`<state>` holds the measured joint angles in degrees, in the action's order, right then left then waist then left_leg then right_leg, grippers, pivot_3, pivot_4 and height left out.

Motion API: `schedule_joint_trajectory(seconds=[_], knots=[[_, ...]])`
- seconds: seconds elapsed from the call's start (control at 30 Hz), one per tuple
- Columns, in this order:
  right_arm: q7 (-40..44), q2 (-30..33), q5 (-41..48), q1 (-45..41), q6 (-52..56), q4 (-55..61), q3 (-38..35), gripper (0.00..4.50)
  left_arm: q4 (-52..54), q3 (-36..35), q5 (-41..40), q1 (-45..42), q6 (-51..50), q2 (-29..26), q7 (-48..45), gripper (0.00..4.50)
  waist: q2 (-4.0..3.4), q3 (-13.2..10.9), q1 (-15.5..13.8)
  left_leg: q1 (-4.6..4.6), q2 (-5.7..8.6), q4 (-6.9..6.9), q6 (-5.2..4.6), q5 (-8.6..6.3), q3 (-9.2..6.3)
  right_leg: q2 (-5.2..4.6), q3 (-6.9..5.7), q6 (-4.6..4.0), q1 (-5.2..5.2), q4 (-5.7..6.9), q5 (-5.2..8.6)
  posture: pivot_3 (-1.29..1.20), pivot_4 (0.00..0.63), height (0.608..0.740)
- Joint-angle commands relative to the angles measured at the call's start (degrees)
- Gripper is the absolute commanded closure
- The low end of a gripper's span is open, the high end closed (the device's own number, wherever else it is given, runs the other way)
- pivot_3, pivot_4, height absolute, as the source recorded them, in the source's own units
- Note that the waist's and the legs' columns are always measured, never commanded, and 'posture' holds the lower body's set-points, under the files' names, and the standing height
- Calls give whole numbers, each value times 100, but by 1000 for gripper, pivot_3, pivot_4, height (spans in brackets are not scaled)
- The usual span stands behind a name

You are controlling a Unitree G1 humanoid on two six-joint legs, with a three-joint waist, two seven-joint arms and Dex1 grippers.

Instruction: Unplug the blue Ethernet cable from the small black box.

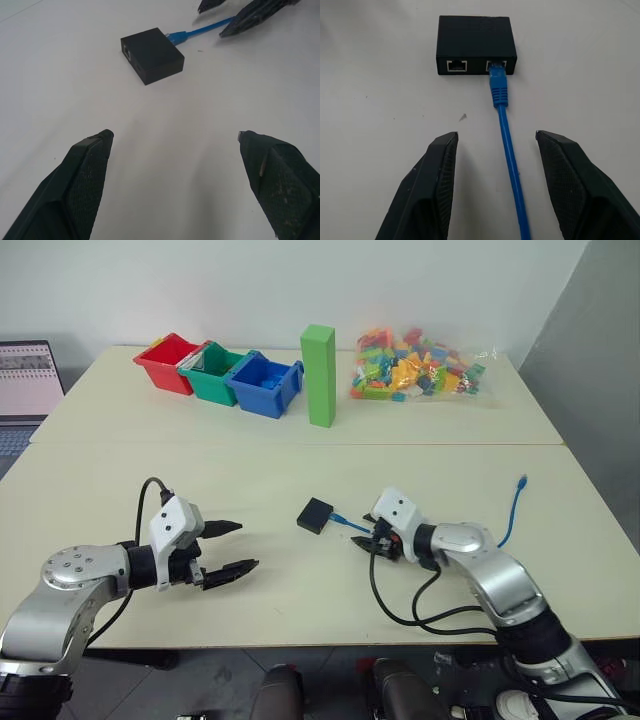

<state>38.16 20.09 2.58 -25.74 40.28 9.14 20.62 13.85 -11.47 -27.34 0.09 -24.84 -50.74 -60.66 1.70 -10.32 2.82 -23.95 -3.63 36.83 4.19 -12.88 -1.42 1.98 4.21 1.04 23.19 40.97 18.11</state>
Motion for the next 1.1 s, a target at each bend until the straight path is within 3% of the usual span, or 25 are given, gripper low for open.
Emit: schedule_joint_trajectory(seconds=[0.03, 0.3, 0.4, 0.67, 0.97, 1.1], knots=[[-104, -273, -54, -277, -252, -419, 98, 1858, 391, -150, -223, 95, -50, -73, -136, 249, 1, 1, 2, 1, 0, 0, 0, 0, 0, -1, -1, 0, 0, 0, 0, 0, 150, 740], [-132, -768, -162, -767, -603, -1585, 136, 1858, 812, -152, -484, 137, -269, -130, -288, 249, 1, 1, 44, 10, -5, 0, 0, 0, -1, 5, 0, 0, -2, 7, 0, 0, 150, 740], [-82, -756, -200, -817, -615, -1631, 169, 2380, 720, -150, -467, 77, -277, -112, -238, 249, 1, 1, 43, 10, -5, 0, 0, 0, -2, 5, 0, 0, -2, 7, 0, 0, 150, 740], [47, -448, -544, -847, -1078, -1316, 486, 4353, 357, -219, -653, -168, -623, 76, 62, 249, 1, 1, 39, 9, -3, 1, 0, 0, -2, 5, 0, 0, -2, 7, 0, 0, 150, 740], [162, -49, -1151, -1124, -3194, -862, 700, 4356, -63, -547, -2339, -798, -2643, 335, 377, 249, -1, -1, 40, 2, -3, 3, 0, 0, -4, 5, -4, 1, 0, 6, 0, 0, 150, 740], [603, 202, -1139, -1300, -4551, -514, 783, 4357, -159, -567, -2946, -1096, -3321, 539, 648, 249, 1, -1, 43, 1, -2, 1, 0, 0, -6, 5, -6, 0, 0, 7, 0, 0, 150, 740]])
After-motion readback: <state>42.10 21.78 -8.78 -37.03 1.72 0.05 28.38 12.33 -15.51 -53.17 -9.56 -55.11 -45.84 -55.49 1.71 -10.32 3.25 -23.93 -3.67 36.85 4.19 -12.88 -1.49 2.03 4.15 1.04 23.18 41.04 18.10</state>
